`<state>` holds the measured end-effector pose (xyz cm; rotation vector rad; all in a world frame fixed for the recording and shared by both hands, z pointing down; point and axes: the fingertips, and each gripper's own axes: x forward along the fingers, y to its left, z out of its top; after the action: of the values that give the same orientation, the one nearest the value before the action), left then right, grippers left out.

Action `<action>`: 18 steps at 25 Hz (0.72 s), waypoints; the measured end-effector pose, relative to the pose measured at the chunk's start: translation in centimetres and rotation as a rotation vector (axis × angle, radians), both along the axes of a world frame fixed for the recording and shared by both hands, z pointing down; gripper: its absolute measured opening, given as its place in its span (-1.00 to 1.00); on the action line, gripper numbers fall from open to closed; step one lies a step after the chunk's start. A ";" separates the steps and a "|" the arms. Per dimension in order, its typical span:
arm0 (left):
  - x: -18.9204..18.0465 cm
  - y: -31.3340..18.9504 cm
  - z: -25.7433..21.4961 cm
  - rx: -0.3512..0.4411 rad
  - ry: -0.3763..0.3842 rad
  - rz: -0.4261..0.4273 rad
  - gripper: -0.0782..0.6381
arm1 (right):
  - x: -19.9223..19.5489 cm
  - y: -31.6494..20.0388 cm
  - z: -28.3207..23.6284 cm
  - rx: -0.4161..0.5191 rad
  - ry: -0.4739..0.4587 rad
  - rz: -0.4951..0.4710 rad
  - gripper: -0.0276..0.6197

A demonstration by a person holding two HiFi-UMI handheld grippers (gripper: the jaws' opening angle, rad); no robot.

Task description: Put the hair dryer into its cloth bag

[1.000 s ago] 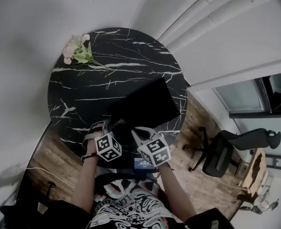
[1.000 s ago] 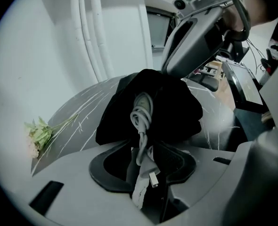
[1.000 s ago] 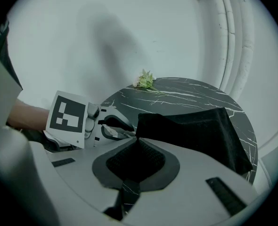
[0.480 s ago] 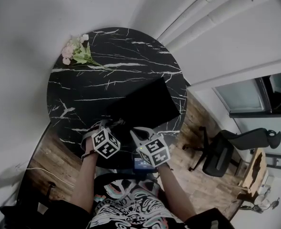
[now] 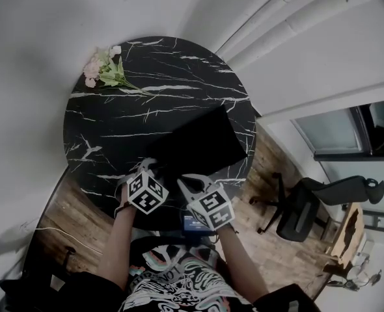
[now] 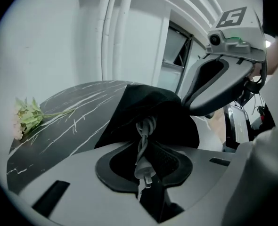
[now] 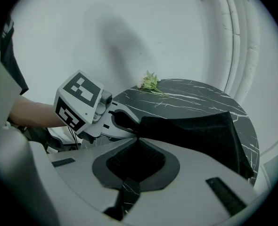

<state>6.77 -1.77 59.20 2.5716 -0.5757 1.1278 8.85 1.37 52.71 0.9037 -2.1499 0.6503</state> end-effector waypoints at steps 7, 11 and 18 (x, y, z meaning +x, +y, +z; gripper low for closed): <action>3.3 -0.4 0.0 0.015 0.051 0.036 -0.56 | -0.4 -0.2 -0.3 0.009 0.008 -0.044 -0.85; 4.3 -0.9 0.5 0.023 0.052 0.046 -0.57 | -0.2 -0.3 -0.4 0.007 -0.003 -0.040 -0.85; 5.0 -1.3 1.3 0.020 0.047 0.080 -0.62 | -0.1 -0.2 0.1 -0.017 -0.012 -0.041 -0.85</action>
<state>11.80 -3.12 60.46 2.6521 -0.4799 1.0889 8.75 1.21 52.80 0.8462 -2.1649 0.6544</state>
